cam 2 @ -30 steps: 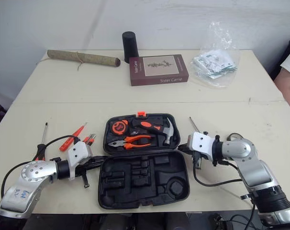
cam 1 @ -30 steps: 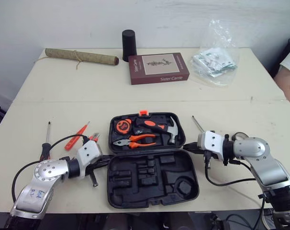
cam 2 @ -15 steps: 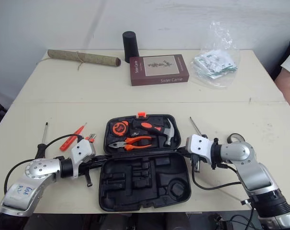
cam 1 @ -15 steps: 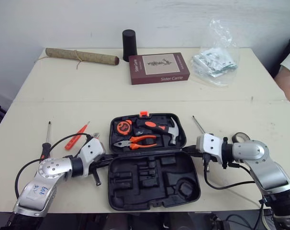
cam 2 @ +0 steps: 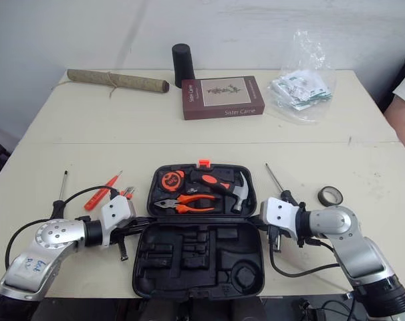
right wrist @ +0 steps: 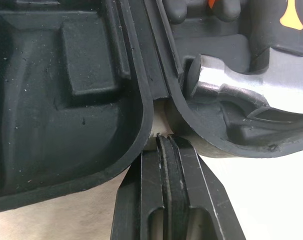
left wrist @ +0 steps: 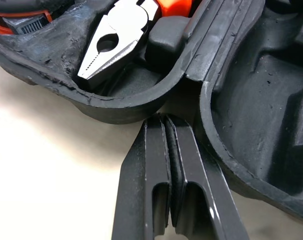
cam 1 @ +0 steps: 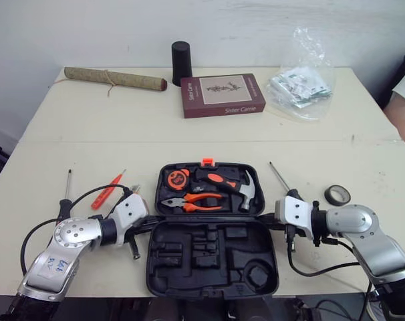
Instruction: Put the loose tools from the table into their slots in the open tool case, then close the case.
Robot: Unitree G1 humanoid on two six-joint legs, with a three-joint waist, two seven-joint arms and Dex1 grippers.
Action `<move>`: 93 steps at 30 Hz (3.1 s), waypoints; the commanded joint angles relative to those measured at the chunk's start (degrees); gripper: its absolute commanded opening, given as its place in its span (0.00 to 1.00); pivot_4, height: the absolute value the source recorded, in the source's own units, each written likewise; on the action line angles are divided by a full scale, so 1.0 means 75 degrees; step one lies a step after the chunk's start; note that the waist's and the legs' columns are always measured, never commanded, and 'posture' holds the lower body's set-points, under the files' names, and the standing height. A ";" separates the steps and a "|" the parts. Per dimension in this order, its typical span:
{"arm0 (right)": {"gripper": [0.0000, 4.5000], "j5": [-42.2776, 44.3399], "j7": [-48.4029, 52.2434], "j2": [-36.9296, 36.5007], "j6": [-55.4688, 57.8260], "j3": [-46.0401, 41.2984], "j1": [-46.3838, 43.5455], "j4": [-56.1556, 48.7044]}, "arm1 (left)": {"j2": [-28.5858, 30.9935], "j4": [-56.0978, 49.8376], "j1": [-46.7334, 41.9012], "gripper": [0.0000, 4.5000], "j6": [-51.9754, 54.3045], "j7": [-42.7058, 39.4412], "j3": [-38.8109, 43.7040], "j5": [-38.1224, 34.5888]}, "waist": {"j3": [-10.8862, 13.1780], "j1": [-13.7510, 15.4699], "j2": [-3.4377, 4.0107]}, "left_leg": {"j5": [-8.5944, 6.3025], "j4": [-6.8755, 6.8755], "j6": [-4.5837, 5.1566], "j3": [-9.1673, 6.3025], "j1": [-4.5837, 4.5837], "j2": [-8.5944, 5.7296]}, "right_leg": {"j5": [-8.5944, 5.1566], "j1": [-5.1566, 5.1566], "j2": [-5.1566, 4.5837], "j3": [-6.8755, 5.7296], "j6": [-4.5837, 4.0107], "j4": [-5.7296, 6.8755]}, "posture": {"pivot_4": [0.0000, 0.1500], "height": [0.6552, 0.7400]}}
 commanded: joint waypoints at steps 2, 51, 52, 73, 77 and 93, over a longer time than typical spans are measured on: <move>0.02 0.0713 0.0265 -0.0357 -0.0339 -0.0882 0.0441 -0.0354 | 0.0208 -0.1027 0.0648 0.01 0.0121 -0.0302 0.1208 -0.0930 | 0.0005 -0.0004 -0.0003 | 0.0000 -0.0001 0.0000 -0.0001 -0.0002 0.0000 | 0.0000 -0.0001 0.0000 0.0000 0.0000 -0.0001 | 1.00 1.00; 1.00 0.5814 0.2512 0.0823 -0.1723 -0.3711 0.2142 -0.0376 | 0.0636 -0.0991 0.2617 0.99 0.6190 0.3621 0.7442 -0.4305 | 0.0012 -0.0008 -0.0014 | 0.0002 -0.0103 -0.0029 -0.0035 0.0033 0.0001 | -0.0016 -0.0003 -0.0017 -0.0013 -0.0035 -0.0016 | 1.00 1.00; 1.00 0.5830 0.2576 0.0946 -0.1751 -0.3508 0.2056 -0.0615 | 0.0607 -0.1140 0.2367 0.99 0.6461 0.3910 0.7164 -0.4215 | 0.0012 -0.0007 -0.0014 | 0.0014 -0.0103 -0.0048 -0.0038 0.0032 0.0001 | -0.0016 -0.0003 -0.0017 -0.0015 -0.0035 -0.0015 | 1.00 1.00; 1.00 0.4643 0.1991 0.1459 -0.1807 -0.1937 0.0637 -0.1216 | -0.0371 0.0258 0.0169 0.46 0.6933 0.5316 0.5157 -0.2461 | -0.0005 0.0139 -0.0013 | 0.0026 -0.0090 -0.0054 -0.0029 0.0035 -0.0007 | -0.0011 -0.0004 -0.0004 -0.0013 -0.0026 0.0002 | 1.00 1.00; 1.00 0.4603 0.1915 0.1422 -0.1849 -0.2015 0.0654 -0.1224 | -0.0256 0.0247 0.0281 0.18 0.7083 0.5133 0.5237 -0.2370 | -0.0005 0.0133 -0.0013 | 0.0025 -0.0092 -0.0053 -0.0028 0.0033 -0.0007 | -0.0011 -0.0004 -0.0004 -0.0011 -0.0026 -0.0003 | 1.00 1.00; 1.00 0.4317 0.2233 0.0747 -0.2460 -0.3102 0.1102 -0.0400 | 0.1921 -0.0750 0.0858 0.18 0.0345 -0.1511 0.4361 -0.2449 | 0.0015 0.0163 -0.0021 | 0.0012 -0.0094 -0.0046 -0.0021 0.0016 -0.0018 | -0.0010 -0.0003 -0.0021 -0.0015 -0.0028 -0.0042 | 1.00 1.00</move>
